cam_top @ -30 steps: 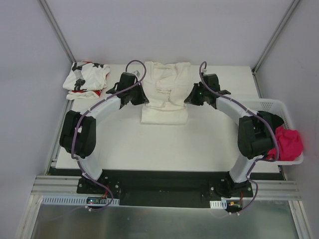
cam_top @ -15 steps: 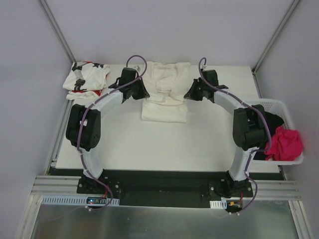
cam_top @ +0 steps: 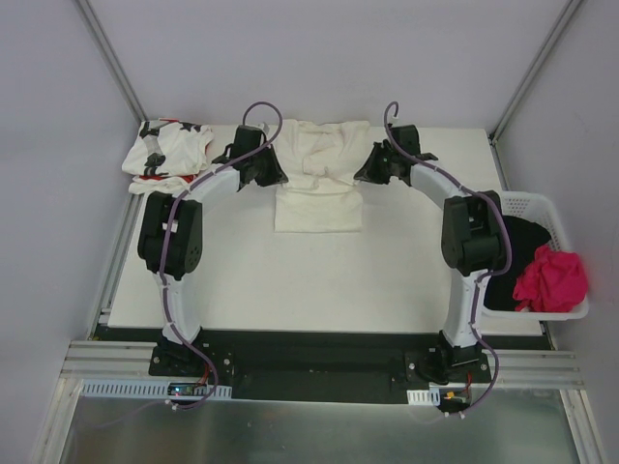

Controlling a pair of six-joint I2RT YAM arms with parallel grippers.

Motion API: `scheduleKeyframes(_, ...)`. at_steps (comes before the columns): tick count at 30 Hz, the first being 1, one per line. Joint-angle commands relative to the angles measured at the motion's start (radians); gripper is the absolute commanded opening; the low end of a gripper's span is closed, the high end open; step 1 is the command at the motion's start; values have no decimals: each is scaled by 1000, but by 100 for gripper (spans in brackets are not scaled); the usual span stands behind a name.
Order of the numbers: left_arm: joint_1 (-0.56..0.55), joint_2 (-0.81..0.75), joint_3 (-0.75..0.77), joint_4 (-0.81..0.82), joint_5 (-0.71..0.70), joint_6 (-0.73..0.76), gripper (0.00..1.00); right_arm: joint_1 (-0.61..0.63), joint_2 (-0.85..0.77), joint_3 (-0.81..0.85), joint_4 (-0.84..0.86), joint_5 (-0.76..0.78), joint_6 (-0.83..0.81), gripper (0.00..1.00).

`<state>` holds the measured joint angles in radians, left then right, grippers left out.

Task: Fold and stack the t-shirts
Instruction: Fold the folded rectangular tshirt in 1/3 of the way

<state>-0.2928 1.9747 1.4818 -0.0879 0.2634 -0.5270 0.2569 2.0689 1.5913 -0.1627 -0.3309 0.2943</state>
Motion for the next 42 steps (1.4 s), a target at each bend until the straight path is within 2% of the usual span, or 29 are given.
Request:
scheduleKeyframes(1,12,38,67,19,33,15,0,-13,29,64,-11,-30,19,1)
scheduleKeyframes(6,17,87,106,20,49,12,0,-18,66,85,-9,-46,29,2)
scheduleKeyframes(8,17,110,120,19,51,13,11,-18,88,98,-6,-53,32,5)
scheduleKeyframes(10,17,124,129,20,53,12,24,-19,103,104,-9,-57,37,12)
scheduleKeyframes(11,18,139,133,19,54,12,39,-19,108,108,-8,-57,39,13)
scheduleKeyframes(13,18,156,149,20,66,10,53,-25,115,111,-9,-57,39,17)
scheduleKeyframes(14,18,161,152,19,66,12,66,-28,115,114,-9,-57,37,18)
scheduleKeyframes(18,21,158,182,16,62,31,79,-53,117,124,-11,-43,35,20)
scheduleKeyframes(27,52,43,262,-13,4,117,84,-117,128,263,-123,-26,-15,23)
scheduleKeyframes(29,63,-16,256,-23,13,122,84,-123,82,231,-123,-43,-9,22)
scheduleKeyframes(31,57,-95,200,-19,54,111,84,-119,-14,152,-83,-48,6,20)
scheduleKeyframes(32,50,-127,168,-3,66,101,84,-114,-51,53,-16,-53,15,17)
scheduleKeyframes(34,25,-224,24,40,68,73,84,-93,-145,-45,31,-60,38,12)
scheduleKeyframes(36,-32,-278,-128,121,51,50,84,-58,-194,-166,93,-54,51,2)
scheduleKeyframes(39,-104,-320,-262,193,45,7,83,-4,-242,-258,137,-57,63,1)
scheduleKeyframes(42,-150,-291,-316,221,51,-13,83,54,-242,-304,157,-62,77,1)
